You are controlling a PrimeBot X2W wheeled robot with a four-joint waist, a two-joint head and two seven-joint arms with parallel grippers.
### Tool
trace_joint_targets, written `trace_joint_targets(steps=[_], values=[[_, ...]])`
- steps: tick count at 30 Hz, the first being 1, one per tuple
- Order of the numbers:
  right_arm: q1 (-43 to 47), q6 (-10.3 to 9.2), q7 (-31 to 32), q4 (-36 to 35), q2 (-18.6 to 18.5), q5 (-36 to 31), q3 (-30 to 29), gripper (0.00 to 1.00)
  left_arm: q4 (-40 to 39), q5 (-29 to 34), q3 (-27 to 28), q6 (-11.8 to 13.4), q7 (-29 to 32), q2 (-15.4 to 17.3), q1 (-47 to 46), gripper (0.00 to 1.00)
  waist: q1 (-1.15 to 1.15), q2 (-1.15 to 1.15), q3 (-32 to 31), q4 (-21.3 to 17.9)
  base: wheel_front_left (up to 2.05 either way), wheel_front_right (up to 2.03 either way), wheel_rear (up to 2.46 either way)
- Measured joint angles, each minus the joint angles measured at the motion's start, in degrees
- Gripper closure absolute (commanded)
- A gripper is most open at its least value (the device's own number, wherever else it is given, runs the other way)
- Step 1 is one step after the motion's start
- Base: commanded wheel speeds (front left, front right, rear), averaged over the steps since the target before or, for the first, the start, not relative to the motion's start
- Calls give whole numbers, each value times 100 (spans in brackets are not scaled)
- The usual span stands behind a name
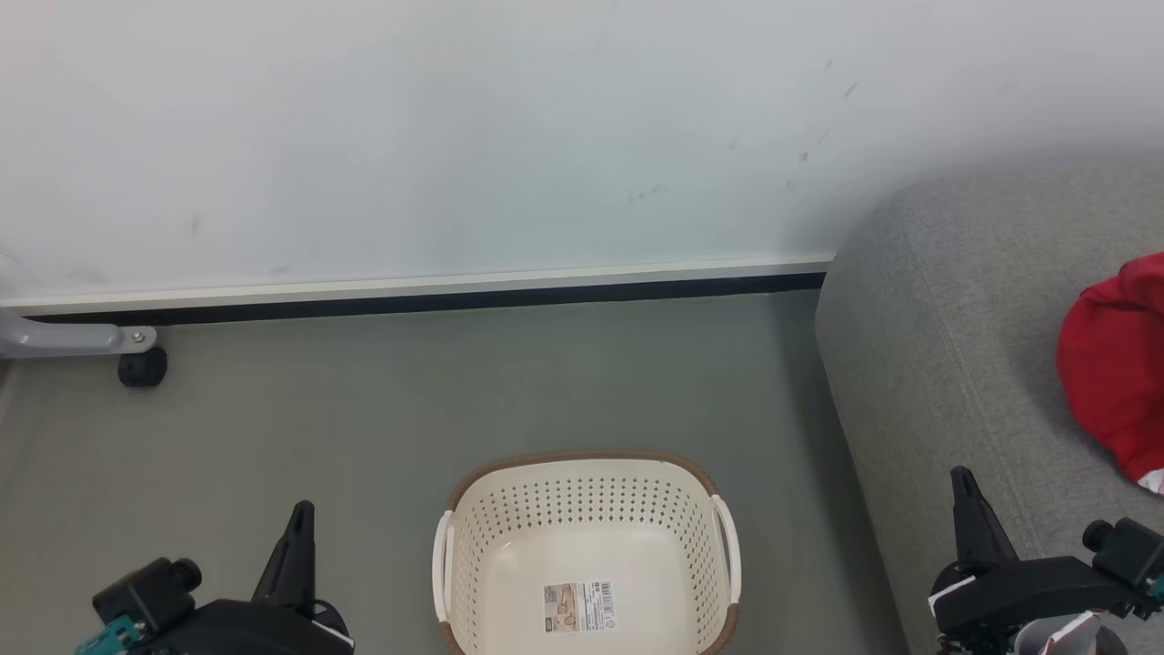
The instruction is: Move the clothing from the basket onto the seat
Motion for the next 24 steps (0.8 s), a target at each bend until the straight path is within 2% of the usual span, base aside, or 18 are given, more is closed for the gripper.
trace_joint_targets(steps=[24], values=[[-22,304,332,203,145,1813,-467,100,205,-1633,497,-344,372,-241,-99,100,0,0,-97,-23,0,0,0]])
